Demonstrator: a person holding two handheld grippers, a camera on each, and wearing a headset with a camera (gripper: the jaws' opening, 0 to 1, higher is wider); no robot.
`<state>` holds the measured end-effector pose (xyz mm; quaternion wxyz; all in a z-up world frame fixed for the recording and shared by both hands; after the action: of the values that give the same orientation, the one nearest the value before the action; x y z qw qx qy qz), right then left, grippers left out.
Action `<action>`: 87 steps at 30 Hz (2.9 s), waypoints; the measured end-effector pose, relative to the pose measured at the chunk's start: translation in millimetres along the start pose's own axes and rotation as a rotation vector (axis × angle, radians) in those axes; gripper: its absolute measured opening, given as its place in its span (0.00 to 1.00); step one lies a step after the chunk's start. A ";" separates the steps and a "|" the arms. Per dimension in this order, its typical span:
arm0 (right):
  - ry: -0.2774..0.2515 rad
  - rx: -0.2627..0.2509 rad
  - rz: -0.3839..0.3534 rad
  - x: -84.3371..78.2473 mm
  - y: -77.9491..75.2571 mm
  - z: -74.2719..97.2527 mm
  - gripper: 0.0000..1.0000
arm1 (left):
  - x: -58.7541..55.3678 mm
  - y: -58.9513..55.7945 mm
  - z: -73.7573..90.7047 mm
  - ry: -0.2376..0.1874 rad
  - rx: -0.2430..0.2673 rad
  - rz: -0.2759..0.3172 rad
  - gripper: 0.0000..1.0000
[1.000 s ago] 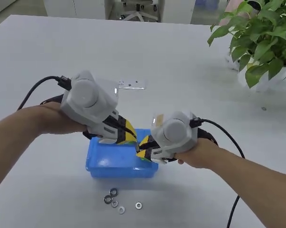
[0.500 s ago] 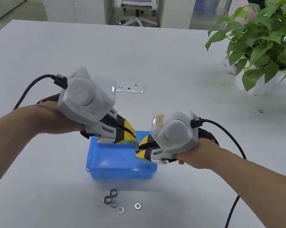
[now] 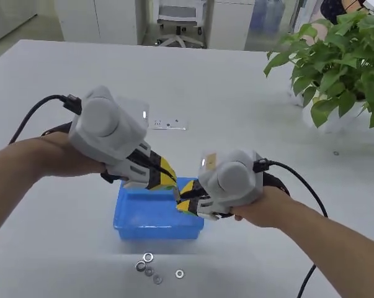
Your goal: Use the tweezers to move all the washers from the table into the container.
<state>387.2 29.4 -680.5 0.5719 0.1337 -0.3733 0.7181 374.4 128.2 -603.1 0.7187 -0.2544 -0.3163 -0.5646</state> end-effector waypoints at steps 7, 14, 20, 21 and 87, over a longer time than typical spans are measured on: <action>-0.017 -0.012 -0.004 9.3 6.6 11.1 0.12 | 7.1 -9.8 8.8 0.001 -0.008 -0.004 0.05; -0.023 -0.021 -0.002 15.8 20.1 18.2 0.12 | 8.9 -22.9 12.7 0.011 -0.017 -0.005 0.05; -0.023 -0.020 -0.006 16.0 33.1 19.6 0.12 | 5.5 -34.3 9.0 0.031 -0.033 -0.015 0.05; -0.023 -0.019 -0.007 16.0 35.7 19.6 0.12 | 4.8 -35.9 8.3 0.033 -0.033 -0.018 0.05; -0.013 0.078 -0.111 -6.4 105.6 -2.9 0.11 | -37.9 -74.0 -33.7 0.096 -0.154 0.024 0.05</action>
<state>292.6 19.7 -726.9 0.6026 0.1810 -0.3407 0.6985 302.0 111.3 -653.1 0.7179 -0.2853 -0.2344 -0.5902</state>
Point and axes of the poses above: the centre of the closed fingertips' face, and the gripper's own axes: z roughly backward along the fingers, y roughly to its left, x roughly out of its top, the point moved 8 cm from there along z, roughly backward along the fingers, and after that the axes turned 13 degrees about z, right-handed, at the moved point
